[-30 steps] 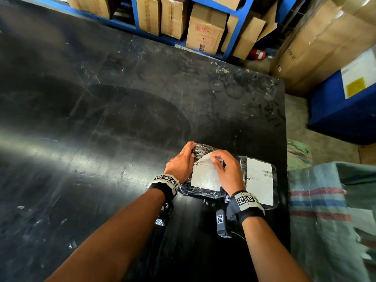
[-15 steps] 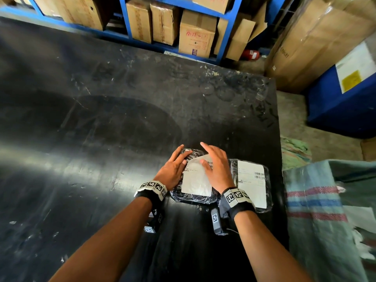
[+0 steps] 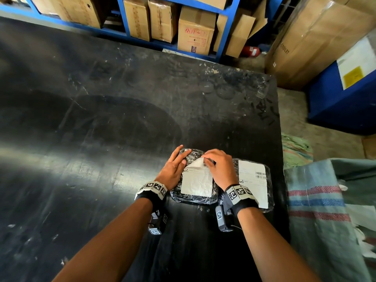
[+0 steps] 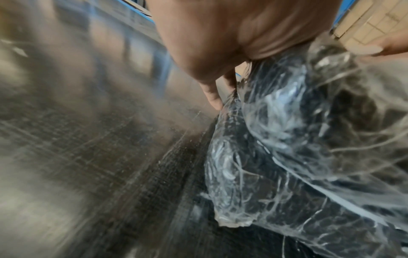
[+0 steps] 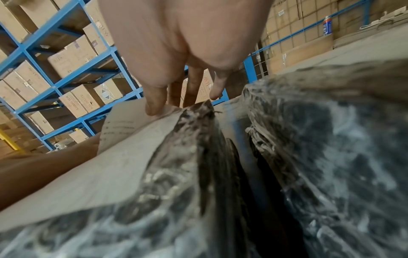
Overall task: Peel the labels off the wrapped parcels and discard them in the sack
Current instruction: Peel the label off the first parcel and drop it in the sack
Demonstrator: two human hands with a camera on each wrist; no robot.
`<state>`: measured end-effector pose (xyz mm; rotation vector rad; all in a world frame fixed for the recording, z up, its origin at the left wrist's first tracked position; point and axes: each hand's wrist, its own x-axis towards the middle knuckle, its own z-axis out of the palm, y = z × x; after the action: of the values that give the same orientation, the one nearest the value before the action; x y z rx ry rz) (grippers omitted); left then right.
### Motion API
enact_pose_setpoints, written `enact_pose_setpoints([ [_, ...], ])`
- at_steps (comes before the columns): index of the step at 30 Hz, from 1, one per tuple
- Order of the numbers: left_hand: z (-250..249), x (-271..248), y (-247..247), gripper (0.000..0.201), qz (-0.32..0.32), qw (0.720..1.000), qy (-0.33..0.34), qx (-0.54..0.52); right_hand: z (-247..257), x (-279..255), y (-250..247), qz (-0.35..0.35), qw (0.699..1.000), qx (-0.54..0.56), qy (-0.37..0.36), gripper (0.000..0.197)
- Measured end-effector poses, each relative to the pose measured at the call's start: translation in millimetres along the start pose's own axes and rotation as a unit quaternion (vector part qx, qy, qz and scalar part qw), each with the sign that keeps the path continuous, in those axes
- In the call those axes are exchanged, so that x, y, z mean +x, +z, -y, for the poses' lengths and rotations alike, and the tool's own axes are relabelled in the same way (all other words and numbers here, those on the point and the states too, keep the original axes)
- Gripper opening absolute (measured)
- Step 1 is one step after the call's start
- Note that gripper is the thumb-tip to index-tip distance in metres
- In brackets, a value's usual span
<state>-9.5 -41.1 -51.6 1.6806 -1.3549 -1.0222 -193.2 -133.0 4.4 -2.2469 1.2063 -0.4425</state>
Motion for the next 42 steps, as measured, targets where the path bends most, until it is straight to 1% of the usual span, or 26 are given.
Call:
enact_pose_setpoints([
  [5, 7.3, 2.7, 5.1, 0.040, -0.033, 0.999, 0.008, -0.007, 4.2, -11.3, -8.8, 0.001, 0.998, -0.064, -0.014, 0.014],
  [10, 14.4, 5.4, 8.9, 0.038, -0.069, 0.997, 0.029, -0.003, 11.4, -23.8, -11.6, -0.026, 0.997, -0.065, -0.027, 0.012],
  [14, 13.1, 8.4, 12.5, 0.038, -0.080, 0.996, 0.032, 0.012, 19.8, -40.8, -17.9, -0.026, 0.991, -0.081, -0.102, 0.006],
  [16, 13.5, 8.1, 14.0, 0.038, -0.083, 0.996, 0.031, 0.009, 23.7, -51.5, -19.6, -0.007, 0.992, -0.079, -0.102, 0.006],
  [19, 12.1, 7.7, 12.3, 0.039, -0.073, 0.997, 0.034, 0.001, 24.7, -62.7, -19.9, -0.008, 0.997, -0.052, -0.065, 0.014],
  [23, 4.1, 4.4, 8.2, 0.046, -0.041, 0.999, 0.011, -0.005, 32.3, -61.4, -20.8, -0.032, 0.999, -0.005, -0.042, 0.039],
  [24, 2.6, 4.5, 8.6, 0.048, -0.035, 0.999, 0.002, -0.012, 34.5, -57.8, -21.7, -0.030, 0.999, -0.001, -0.039, 0.041],
  [25, 2.1, 4.5, 8.9, 0.049, -0.033, 0.999, -0.003, -0.016, 36.5, -54.0, -22.5, -0.031, 0.999, -0.001, -0.037, 0.039],
  [29, 4.0, 5.4, 12.0, 0.046, -0.041, 0.999, -0.015, -0.021, 35.9, -39.6, -19.6, -0.052, 0.998, -0.011, -0.040, 0.014],
  [31, 3.9, 5.1, 12.1, 0.046, -0.046, 0.999, -0.012, -0.018, 35.9, -34.6, -16.4, -0.055, 0.998, -0.002, -0.034, 0.008],
  [35, 6.2, 5.7, 13.4, 0.044, -0.062, 0.998, -0.006, -0.022, 41.0, -26.5, -12.8, -0.042, 0.998, 0.041, -0.035, 0.010],
  [39, 10.2, 6.7, 15.2, 0.043, -0.075, 0.997, 0.004, -0.019, 44.5, -22.1, -12.6, -0.041, 0.998, 0.017, -0.048, 0.009],
  [42, 14.0, 8.5, 15.6, 0.043, -0.087, 0.996, 0.023, -0.016, 46.3, -20.8, -16.1, -0.035, 0.997, 0.020, -0.062, 0.007],
])
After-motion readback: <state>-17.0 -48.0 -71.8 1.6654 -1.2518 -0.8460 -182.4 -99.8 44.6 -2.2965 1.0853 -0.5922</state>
